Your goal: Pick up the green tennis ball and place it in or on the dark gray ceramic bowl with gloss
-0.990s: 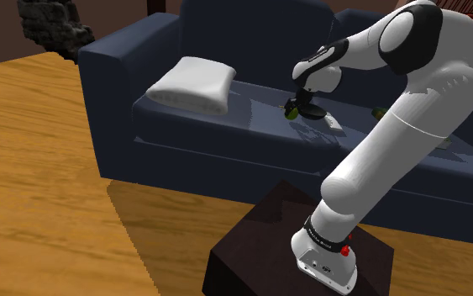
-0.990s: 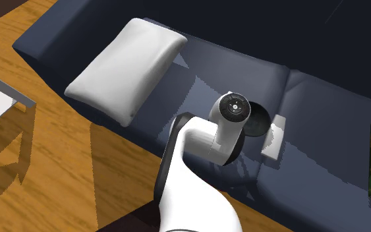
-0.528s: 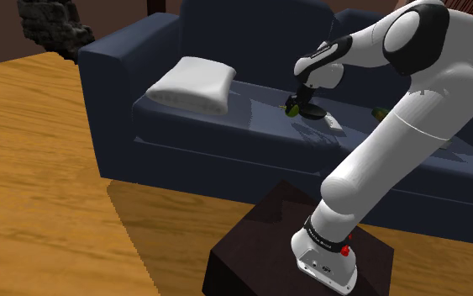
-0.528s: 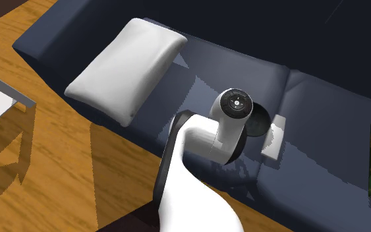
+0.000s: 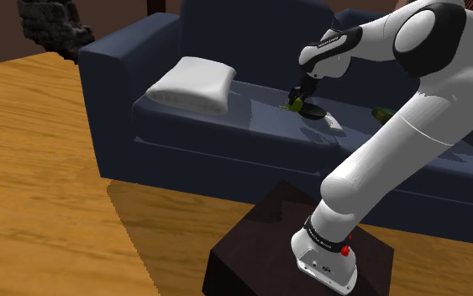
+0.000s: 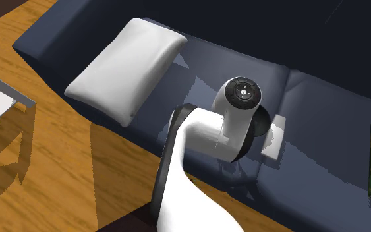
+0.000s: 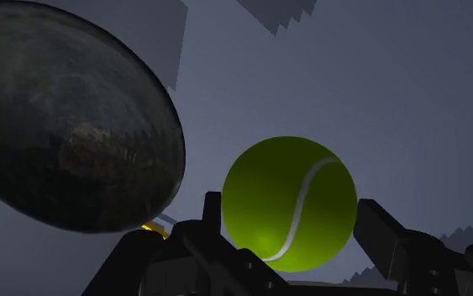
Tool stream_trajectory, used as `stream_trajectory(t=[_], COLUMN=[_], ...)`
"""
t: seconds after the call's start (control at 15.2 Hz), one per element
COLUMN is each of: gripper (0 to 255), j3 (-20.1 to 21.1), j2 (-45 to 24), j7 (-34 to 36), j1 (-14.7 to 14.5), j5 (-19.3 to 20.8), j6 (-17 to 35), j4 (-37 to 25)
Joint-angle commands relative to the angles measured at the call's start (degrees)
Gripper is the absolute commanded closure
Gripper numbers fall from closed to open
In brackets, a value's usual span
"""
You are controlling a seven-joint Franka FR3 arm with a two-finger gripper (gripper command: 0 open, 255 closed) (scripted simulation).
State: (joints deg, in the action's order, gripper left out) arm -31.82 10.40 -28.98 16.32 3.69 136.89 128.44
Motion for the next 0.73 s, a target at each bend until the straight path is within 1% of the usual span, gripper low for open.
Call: stream_trajectory(t=[0.0, 0.66], gripper=[255, 255], j3=[0.2, 1.2], j2=[0.4, 2.6], j7=[0.2, 1.3], j1=[0.0, 0.1], j5=[0.2, 1.3], j6=[-1.6, -9.0], j4=[-1.2, -6.7])
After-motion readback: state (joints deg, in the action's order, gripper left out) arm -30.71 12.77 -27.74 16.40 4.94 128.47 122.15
